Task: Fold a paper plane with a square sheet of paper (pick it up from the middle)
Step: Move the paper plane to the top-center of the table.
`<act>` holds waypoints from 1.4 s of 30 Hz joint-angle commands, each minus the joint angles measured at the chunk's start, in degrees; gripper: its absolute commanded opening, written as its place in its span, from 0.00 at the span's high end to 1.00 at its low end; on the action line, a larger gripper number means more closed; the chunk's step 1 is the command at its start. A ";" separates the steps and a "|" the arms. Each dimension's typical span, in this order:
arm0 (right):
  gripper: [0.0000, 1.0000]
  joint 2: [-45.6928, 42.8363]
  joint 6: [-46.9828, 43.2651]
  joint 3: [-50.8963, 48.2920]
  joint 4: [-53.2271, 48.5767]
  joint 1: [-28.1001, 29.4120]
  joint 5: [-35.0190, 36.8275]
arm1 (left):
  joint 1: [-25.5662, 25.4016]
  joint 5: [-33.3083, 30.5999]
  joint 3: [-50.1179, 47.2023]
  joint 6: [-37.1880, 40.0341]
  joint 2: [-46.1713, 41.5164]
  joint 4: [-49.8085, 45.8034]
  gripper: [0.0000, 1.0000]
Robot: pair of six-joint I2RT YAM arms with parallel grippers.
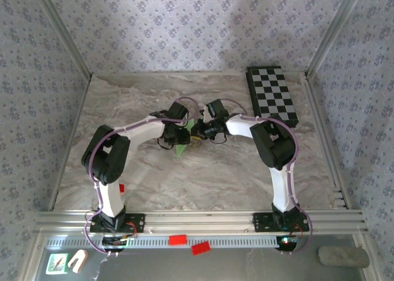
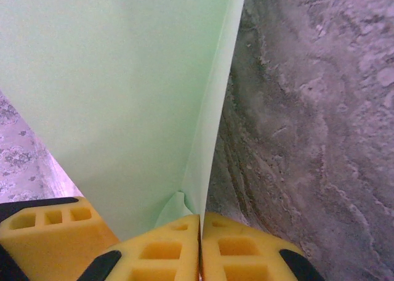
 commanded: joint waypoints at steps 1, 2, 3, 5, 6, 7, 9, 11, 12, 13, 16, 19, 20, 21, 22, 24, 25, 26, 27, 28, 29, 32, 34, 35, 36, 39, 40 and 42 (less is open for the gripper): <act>0.91 -0.06 -1.41 1.59 -1.80 0.09 -0.96 | -0.24 -1.20 1.68 2.74 1.14 -2.00 0.60; 0.91 -0.02 -1.41 1.58 -1.87 0.09 -1.01 | -0.29 -1.23 1.77 3.02 1.40 -2.12 0.60; 0.91 -0.02 -1.37 1.61 -1.91 0.07 -0.97 | -0.30 -1.35 1.94 3.20 1.59 -2.31 0.60; 0.91 -0.02 -1.42 1.68 -1.97 0.10 -0.97 | -0.23 -1.54 2.12 3.54 1.83 -2.36 0.63; 0.91 -0.02 -1.44 1.61 -1.95 0.11 -0.96 | -0.25 -1.90 2.20 3.69 1.89 -2.38 0.64; 0.91 0.07 -1.42 1.68 -1.95 0.04 -0.96 | -0.27 -2.30 2.21 3.87 1.87 -2.42 0.65; 0.91 0.13 -1.41 1.68 -2.01 0.06 -0.98 | -0.25 -2.98 2.39 4.16 1.74 -2.53 0.68; 0.91 0.16 -1.43 1.76 -2.03 0.10 -0.96 | -0.26 -3.53 2.60 4.50 1.78 -2.54 0.69; 0.91 0.16 -1.50 1.76 -2.09 0.11 -0.96 | -0.23 -3.80 2.69 4.61 1.78 -2.63 0.70; 0.91 0.16 -1.51 1.72 -2.13 0.09 -0.95 | -0.24 -4.13 2.82 4.75 1.78 -2.78 0.70; 0.91 0.16 -1.59 1.64 -2.18 0.06 -0.92 | -0.30 -4.97 3.13 4.96 2.04 -3.09 0.74; 0.92 0.25 -1.57 1.67 -2.19 0.11 -0.96 | -0.28 -5.33 3.29 4.97 2.37 -3.12 0.77; 0.92 0.20 -1.51 1.67 -2.16 0.11 -0.94 | -0.22 -5.25 3.27 5.06 2.47 -2.98 0.77; 0.92 0.19 -1.57 1.63 -2.20 0.05 -0.96 | -0.27 -5.15 3.36 4.97 2.61 -3.09 0.78; 0.92 0.30 -1.56 1.68 -2.14 0.11 -0.96 | -0.22 -5.08 3.35 4.97 2.81 -3.07 0.79; 0.92 0.34 -1.58 1.63 -2.18 0.05 -0.96 | -0.27 -4.79 3.36 4.97 3.05 -3.02 0.79; 0.92 0.34 -1.53 1.61 -2.18 0.07 -0.96 | -0.29 -4.65 3.36 4.97 3.18 -3.00 0.79; 0.92 0.29 -1.53 1.64 -2.12 0.09 -0.96 | -0.25 -4.50 3.43 5.03 3.27 -3.00 0.79; 0.92 0.33 -1.46 1.62 -2.15 0.07 -0.95 | -0.23 -4.30 3.43 5.12 3.36 -2.91 0.79; 0.92 0.42 -1.50 1.65 -2.15 0.08 -0.94 | -0.24 -4.27 3.44 5.14 3.49 -2.95 0.79; 0.92 0.42 -1.50 1.68 -2.14 0.15 -0.96 | -0.23 -4.27 3.44 5.14 3.60 -2.92 0.79; 0.92 0.42 -1.49 1.68 -2.07 0.19 -0.96 | -0.26 -4.01 3.61 5.23 4.00 -2.89 0.78; 0.92 0.51 -1.50 1.65 -2.07 0.20 -0.96 | -0.30 -3.84 3.70 5.23 4.41 -2.89 0.78; 0.92 0.51 -1.49 1.61 -2.10 0.20 -1.04 | -0.23 -3.71 3.74 5.23 4.57 -2.90 0.78; 0.92 0.50 -1.49 1.67 -2.03 0.20 -1.01 | -0.23 -3.50 3.71 5.23 4.63 -2.81 0.79; 0.92 0.42 -1.45 1.72 -2.11 0.18 -1.05 | -0.28 -3.31 3.79 5.14 4.85 -2.80 0.80; 0.91 0.42 -1.42 1.76 -2.19 0.15 -1.05 | -0.26 -3.38 3.79 5.14 4.71 -2.85 0.82; 0.91 0.21 -1.41 1.73 -2.20 0.06 -1.00 | -0.26 -3.46 3.94 4.98 4.48 -2.99 0.84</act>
